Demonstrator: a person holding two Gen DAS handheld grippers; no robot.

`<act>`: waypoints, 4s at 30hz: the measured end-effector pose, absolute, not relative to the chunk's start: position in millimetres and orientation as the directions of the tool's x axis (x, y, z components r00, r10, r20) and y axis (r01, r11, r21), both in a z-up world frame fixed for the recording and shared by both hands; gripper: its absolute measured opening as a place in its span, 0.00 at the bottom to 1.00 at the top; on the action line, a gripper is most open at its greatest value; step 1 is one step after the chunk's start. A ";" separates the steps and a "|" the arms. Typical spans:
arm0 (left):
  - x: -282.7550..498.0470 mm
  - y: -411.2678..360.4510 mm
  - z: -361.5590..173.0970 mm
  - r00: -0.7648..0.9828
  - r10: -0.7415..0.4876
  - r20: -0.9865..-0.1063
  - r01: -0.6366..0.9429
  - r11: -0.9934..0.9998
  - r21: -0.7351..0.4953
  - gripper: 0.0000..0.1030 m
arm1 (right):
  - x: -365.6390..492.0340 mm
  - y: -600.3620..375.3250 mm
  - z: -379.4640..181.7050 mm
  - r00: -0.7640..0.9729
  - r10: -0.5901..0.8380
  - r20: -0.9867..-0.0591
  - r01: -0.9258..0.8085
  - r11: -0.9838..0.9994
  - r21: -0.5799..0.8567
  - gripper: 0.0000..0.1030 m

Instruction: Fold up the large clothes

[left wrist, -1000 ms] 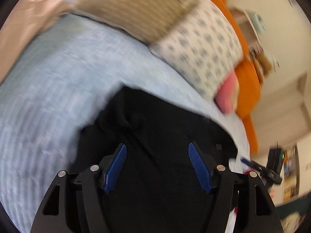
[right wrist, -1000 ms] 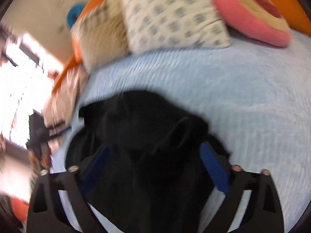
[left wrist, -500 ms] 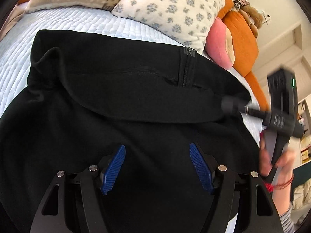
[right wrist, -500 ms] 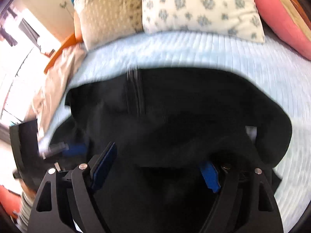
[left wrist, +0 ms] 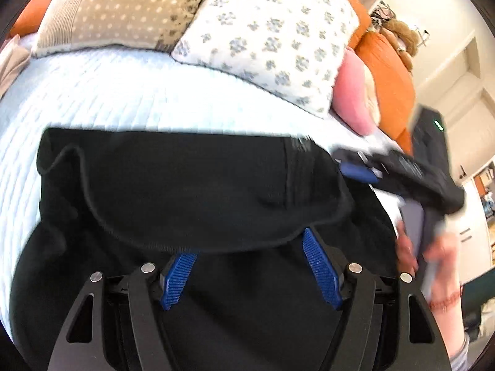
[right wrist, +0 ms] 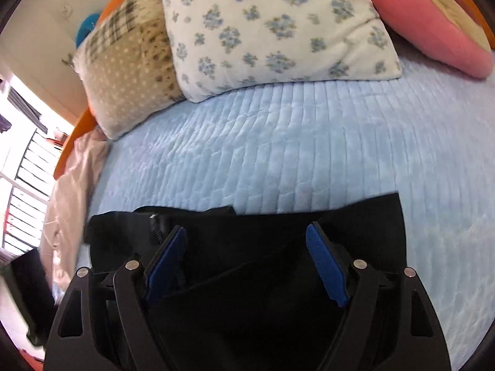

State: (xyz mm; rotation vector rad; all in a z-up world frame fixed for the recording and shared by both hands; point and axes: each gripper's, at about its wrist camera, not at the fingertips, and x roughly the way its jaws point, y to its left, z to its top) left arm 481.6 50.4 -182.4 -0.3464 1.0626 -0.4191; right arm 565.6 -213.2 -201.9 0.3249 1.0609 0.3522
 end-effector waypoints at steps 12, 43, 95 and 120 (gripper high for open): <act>548.3 47.9 -192.2 0.468 -0.381 -0.797 0.018 0.906 -0.423 0.70 | 499.3 -170.9 -163.1 0.395 0.543 -0.741 -0.365 0.833 0.416 0.77; 410.7 135.7 -194.9 0.435 -0.140 -0.889 -0.017 0.986 -0.164 0.79 | 446.9 -242.9 -221.5 0.387 -0.043 -0.921 -0.179 0.976 -0.121 0.23; 245.8 224.4 -260.8 0.614 -0.581 -0.534 -0.342 0.414 -0.843 0.91 | 317.7 -108.4 -171.1 0.601 0.203 -0.773 -0.290 0.957 0.025 0.73; 271.0 225.3 -273.9 0.675 -0.502 -0.541 -0.362 0.413 -0.835 0.28 | 306.1 -113.3 -170.2 0.609 0.315 -0.728 -0.263 0.946 0.190 0.72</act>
